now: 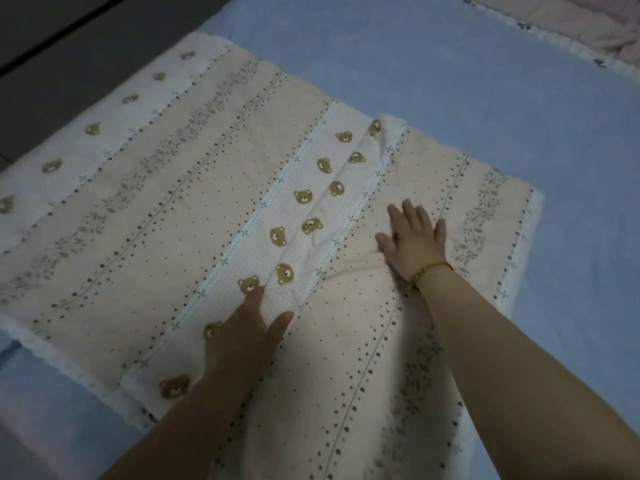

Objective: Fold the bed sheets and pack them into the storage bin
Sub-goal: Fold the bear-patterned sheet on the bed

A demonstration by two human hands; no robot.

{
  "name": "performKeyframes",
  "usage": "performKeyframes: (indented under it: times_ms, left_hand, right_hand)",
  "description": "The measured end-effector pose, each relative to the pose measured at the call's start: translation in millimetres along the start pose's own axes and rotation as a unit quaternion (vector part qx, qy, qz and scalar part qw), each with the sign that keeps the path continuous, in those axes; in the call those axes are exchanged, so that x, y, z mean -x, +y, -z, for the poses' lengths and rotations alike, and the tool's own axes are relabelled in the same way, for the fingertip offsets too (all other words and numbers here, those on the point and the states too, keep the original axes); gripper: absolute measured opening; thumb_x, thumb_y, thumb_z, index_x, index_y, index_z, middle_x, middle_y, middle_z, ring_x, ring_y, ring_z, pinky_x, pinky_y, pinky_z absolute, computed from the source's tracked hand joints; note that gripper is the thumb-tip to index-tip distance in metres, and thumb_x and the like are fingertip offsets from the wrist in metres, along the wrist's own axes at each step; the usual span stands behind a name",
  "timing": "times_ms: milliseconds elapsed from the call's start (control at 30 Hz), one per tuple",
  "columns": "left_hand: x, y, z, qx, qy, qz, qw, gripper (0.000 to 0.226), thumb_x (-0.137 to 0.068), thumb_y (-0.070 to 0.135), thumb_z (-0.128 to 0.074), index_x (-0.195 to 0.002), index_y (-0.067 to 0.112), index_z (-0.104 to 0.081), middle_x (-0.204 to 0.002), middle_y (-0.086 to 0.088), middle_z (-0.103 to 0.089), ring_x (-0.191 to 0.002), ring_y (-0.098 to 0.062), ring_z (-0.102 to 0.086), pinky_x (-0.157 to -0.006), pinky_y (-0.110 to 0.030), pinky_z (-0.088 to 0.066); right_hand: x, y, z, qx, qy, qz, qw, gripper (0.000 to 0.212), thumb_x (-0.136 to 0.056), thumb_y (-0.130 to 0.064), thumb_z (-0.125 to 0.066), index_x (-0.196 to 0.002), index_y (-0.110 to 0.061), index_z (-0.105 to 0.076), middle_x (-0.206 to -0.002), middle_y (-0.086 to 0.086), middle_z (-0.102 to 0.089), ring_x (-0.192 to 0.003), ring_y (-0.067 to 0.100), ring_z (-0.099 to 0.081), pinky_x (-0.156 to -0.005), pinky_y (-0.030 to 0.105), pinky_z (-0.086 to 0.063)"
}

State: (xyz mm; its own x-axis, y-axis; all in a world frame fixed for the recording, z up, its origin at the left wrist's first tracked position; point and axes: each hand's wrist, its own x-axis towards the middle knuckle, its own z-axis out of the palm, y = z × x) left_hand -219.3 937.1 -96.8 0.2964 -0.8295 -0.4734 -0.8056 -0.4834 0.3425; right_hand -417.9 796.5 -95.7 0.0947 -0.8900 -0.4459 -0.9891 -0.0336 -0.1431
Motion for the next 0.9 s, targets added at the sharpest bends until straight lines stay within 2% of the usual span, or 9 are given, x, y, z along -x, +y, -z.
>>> performKeyframes:
  times_ms: [133, 200, 267, 400, 467, 567, 700, 800, 900]
  left_hand:
    - [11.7, -28.5, -14.0, -0.077, 0.114, -0.088, 0.987, 0.063, -0.094, 0.052, -0.022, -0.129, 0.004, -0.046, -0.105, -0.018, -0.062, -0.092, -0.036, -0.059, -0.084, -0.046, -0.046]
    - [32.3, -33.8, -25.4, -0.102, 0.135, -0.135, 0.976, 0.06, -0.097, 0.048, -0.015, -0.128, 0.004, -0.042, -0.125, -0.024, -0.047, -0.113, -0.037, -0.044, -0.109, -0.045, -0.022]
    - [54.8, -31.3, -41.1, -0.09, 0.115, -0.189, 0.971, 0.057, -0.097, 0.047, -0.012, -0.131, 0.009, -0.039, -0.135, -0.02, -0.038, -0.13, -0.034, -0.026, -0.114, -0.039, -0.003]
    - [75.6, -26.1, -66.2, -0.146, 0.007, -0.198, 0.969, 0.058, -0.096, 0.05, -0.006, -0.132, 0.017, -0.039, -0.135, -0.012, -0.048, -0.138, -0.019, -0.01, -0.115, -0.034, 0.006]
    - [73.6, -26.4, -70.4, -0.155, 0.0, -0.183, 0.971, 0.059, -0.096, 0.051, -0.006, -0.132, 0.017, -0.039, -0.135, -0.012, -0.047, -0.138, -0.023, -0.017, -0.115, -0.033, 0.008]
    - [72.4, -26.7, -70.1, -0.168, -0.007, -0.175, 0.97, 0.059, -0.096, 0.05, -0.006, -0.13, 0.016, -0.041, -0.128, -0.015, -0.057, -0.123, -0.026, -0.035, -0.114, -0.033, 0.006]
    - [88.0, 5.1, -67.6, -0.14, 0.016, -0.153, 0.978, 0.073, -0.096, 0.052, -0.003, -0.117, 0.012, -0.06, -0.117, -0.017, -0.064, -0.111, -0.035, -0.057, -0.11, -0.041, -0.024]
    - [120.2, 51.8, -85.4, -0.106, 0.003, -0.185, 0.977, 0.076, -0.092, 0.06, -0.003, -0.119, 0.018, -0.06, -0.12, -0.012, -0.063, -0.106, -0.03, -0.063, -0.093, -0.053, -0.037]
    - [147.9, 88.1, -123.5, -0.127, -0.071, -0.2, 0.969, 0.079, -0.079, 0.077, -0.012, -0.123, 0.022, -0.047, -0.122, -0.011, -0.062, -0.116, -0.033, -0.049, -0.099, -0.056, -0.022]
  right_hand:
    - [46.1, 22.3, -19.9, 0.022, -0.017, -0.031, 0.999, 0.061, -0.096, -0.051, -0.018, -0.148, -0.027, 0.003, -0.156, -0.001, 0.014, -0.143, 0.018, 0.014, -0.113, 0.046, 0.013]
    - [78.3, 39.1, -33.4, 0.021, -0.018, -0.061, 0.998, 0.066, -0.09, -0.057, -0.007, -0.147, -0.026, 0.005, -0.155, -0.001, 0.015, -0.143, 0.017, 0.016, -0.112, 0.045, 0.015]
    - [106.1, 49.7, -47.3, 0.015, -0.022, -0.091, 0.996, 0.069, -0.086, -0.055, 0.0, -0.147, -0.025, 0.009, -0.155, -0.001, 0.017, -0.142, 0.017, 0.018, -0.112, 0.044, 0.016]
    - [136.9, 56.9, -73.6, -0.011, -0.018, -0.112, 0.994, 0.072, -0.081, -0.052, 0.004, -0.146, -0.024, 0.013, -0.154, 0.0, 0.019, -0.142, 0.016, 0.019, -0.113, 0.04, 0.016]
    - [142.1, 58.5, -77.5, -0.075, 0.027, -0.113, 0.99, 0.063, -0.096, -0.05, -0.014, -0.148, -0.019, 0.005, -0.155, 0.003, 0.014, -0.143, 0.018, 0.014, -0.114, 0.038, 0.012]
    - [149.9, 63.3, -78.0, -0.337, 0.195, -0.171, 0.905, 0.071, -0.091, -0.025, -0.054, -0.147, -0.008, -0.013, -0.155, 0.011, -0.005, -0.144, 0.021, -0.005, -0.115, 0.029, -0.005]
    - [146.6, 85.6, -55.8, -0.579, 0.188, -0.263, 0.749, 0.069, -0.091, -0.016, -0.054, -0.147, -0.012, -0.014, -0.15, 0.004, -0.025, -0.135, 0.018, -0.032, -0.106, 0.022, -0.024]
    - [130.3, 109.2, -32.7, -0.609, 0.137, -0.248, 0.741, 0.066, -0.093, -0.018, -0.051, -0.147, -0.014, -0.013, -0.15, 0.004, -0.029, -0.128, 0.019, -0.039, -0.111, 0.033, -0.03]
    - [107.4, 128.0, -9.5, -0.632, 0.103, -0.224, 0.735, 0.066, -0.094, -0.021, -0.049, -0.148, -0.017, -0.01, -0.149, 0.004, -0.029, -0.129, 0.024, -0.041, -0.109, 0.037, -0.034]
